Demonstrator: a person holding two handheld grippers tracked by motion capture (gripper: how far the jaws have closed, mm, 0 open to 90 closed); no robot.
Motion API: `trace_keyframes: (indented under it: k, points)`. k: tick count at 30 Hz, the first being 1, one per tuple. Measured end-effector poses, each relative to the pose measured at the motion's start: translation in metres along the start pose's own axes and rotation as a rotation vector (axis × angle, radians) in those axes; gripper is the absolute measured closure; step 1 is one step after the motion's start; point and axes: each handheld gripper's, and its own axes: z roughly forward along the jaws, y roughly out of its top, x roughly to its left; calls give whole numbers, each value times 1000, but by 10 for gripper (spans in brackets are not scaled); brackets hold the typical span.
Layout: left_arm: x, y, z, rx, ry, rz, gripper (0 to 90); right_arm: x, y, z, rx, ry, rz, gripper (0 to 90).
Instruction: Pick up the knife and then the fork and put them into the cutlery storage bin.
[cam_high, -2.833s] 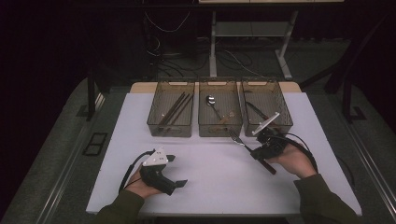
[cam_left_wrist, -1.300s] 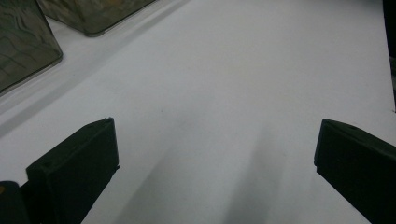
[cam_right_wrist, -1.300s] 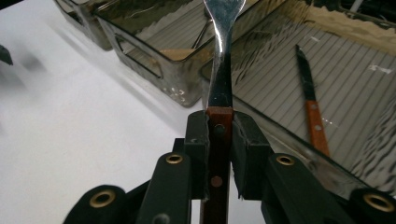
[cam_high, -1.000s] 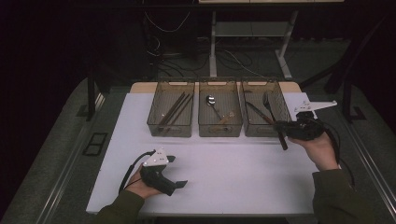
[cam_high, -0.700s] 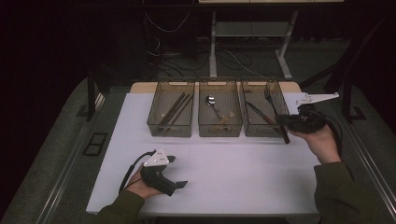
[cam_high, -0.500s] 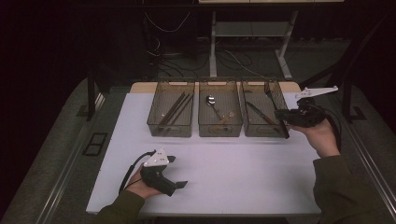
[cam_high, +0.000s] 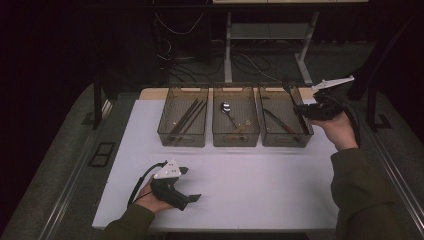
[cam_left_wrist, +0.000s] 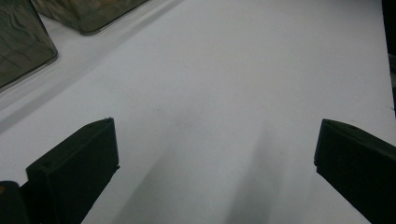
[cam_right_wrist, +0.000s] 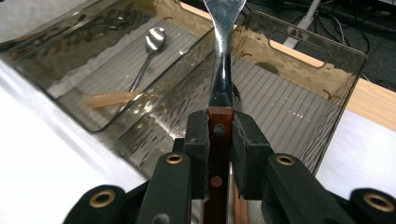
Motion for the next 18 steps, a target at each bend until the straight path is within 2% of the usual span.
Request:
trace_keyframes:
  k: [6, 13, 18]
  points:
    - [0, 0, 0, 0, -2, 0, 0, -9, 5, 16, 20, -29, 17, 775]
    - [1, 0, -1, -9, -4, -5, 0, -19, 7, 34, 70, -66, 28, 775]
    - [0, 0, -1, -9, -3, -4, 0, -26, 6, 44, 104, -82, 62, 775]
